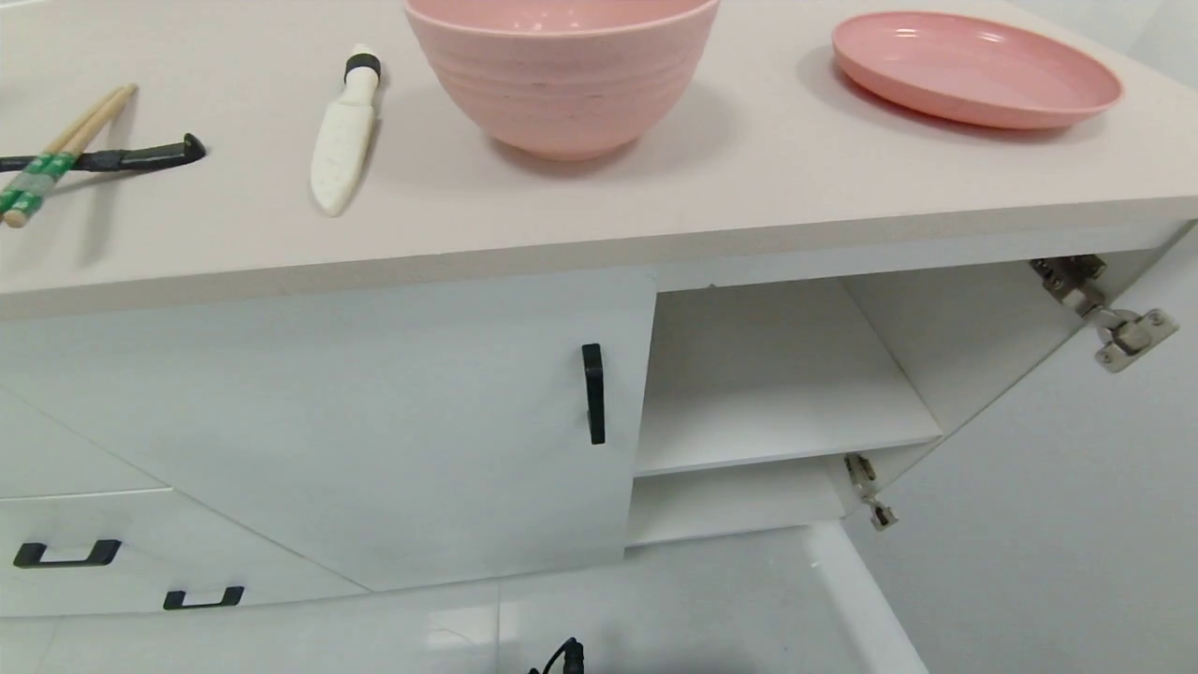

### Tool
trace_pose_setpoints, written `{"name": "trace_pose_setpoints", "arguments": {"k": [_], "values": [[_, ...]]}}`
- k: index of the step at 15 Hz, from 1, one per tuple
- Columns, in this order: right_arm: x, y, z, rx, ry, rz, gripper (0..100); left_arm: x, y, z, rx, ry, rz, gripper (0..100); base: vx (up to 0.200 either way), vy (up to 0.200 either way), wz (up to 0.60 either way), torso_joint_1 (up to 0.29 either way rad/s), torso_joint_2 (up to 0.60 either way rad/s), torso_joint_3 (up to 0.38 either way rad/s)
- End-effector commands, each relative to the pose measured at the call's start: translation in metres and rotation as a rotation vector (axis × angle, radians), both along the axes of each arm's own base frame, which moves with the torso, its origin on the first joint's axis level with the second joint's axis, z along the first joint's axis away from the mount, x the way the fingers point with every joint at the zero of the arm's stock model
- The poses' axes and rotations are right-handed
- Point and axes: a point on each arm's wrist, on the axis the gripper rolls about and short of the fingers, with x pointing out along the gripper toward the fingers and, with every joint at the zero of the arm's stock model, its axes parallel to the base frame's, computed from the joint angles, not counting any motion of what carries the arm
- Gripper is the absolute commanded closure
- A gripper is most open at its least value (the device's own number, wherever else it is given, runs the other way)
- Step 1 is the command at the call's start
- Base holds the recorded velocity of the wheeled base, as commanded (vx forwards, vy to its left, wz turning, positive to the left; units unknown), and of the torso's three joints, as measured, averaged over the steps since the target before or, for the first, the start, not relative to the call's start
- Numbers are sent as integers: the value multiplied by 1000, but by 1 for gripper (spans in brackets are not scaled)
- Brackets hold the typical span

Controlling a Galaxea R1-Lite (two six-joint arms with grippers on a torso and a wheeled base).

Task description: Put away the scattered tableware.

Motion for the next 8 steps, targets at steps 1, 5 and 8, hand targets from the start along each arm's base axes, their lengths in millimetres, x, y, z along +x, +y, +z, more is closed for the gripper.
{"name": "trace_pose_setpoints", "arguments": {"k": [1,5,8], "values": [[0,0,0,0,0,1,0,0,0,0,0,1,2,0,0,0,0,256,-271,-193],[0,0,0,1,0,1,0,0,0,0,0,1,2,0,0,0,0,209,-642,-201],[0,0,0,1,0,1,0,0,0,0,0,1,2,0,0,0,0,240,-489,-206]]}}
